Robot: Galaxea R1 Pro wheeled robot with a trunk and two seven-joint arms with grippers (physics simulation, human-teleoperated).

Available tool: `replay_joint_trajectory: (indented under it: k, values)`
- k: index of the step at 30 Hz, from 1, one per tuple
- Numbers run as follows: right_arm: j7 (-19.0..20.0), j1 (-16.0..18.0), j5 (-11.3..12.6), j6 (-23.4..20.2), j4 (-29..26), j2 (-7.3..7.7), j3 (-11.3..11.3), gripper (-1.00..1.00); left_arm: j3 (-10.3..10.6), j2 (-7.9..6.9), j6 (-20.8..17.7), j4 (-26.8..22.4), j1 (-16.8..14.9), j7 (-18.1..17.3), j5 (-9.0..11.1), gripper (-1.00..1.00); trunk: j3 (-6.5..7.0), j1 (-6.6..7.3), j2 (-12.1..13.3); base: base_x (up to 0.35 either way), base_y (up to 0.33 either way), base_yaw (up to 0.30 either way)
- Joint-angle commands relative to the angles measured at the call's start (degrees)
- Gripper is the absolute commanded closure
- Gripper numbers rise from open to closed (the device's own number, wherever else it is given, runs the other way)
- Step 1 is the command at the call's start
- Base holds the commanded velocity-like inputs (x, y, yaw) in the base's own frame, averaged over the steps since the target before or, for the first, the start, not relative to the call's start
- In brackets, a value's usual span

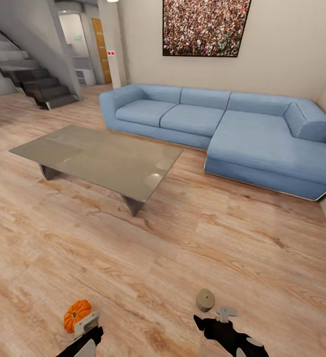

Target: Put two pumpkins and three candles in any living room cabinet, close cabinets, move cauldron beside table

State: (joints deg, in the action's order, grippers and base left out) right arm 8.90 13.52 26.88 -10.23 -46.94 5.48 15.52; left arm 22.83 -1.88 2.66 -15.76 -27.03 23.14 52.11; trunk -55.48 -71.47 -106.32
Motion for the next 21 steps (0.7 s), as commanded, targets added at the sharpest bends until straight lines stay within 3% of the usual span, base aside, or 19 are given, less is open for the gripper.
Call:
replay_joint_trajectory:
  k: [1,8,17,21]
  values:
    - [-0.02,0.01,0.45,-0.23,-0.08,0.06,0.12,-1.0,0.46,-0.01,0.24,-0.06,0.0,0.24,0.56,1.0,-0.04,0.01,-0.02,0.0,-0.004,0.292]
    - [-0.02,0.01,0.45,-0.23,-0.08,0.06,0.12,-1.0,0.46,0.03,0.24,-0.06,-0.03,0.24,0.58,1.0,-0.04,0.01,-0.02,0.0,-0.081,0.292]
    - [0.04,0.01,0.5,-0.23,-0.08,0.06,0.12,-1.0,0.79,0.04,0.24,-0.03,-0.01,0.24,0.62,1.0,-0.04,0.01,-0.02,0.0,-0.273,0.29]
    - [0.12,0.01,0.53,-0.23,-0.08,0.06,0.12,-1.0,0.8,0.04,0.24,-0.04,-0.02,0.24,0.61,1.0,-0.04,0.01,-0.02,0.0,-0.29,0.137]
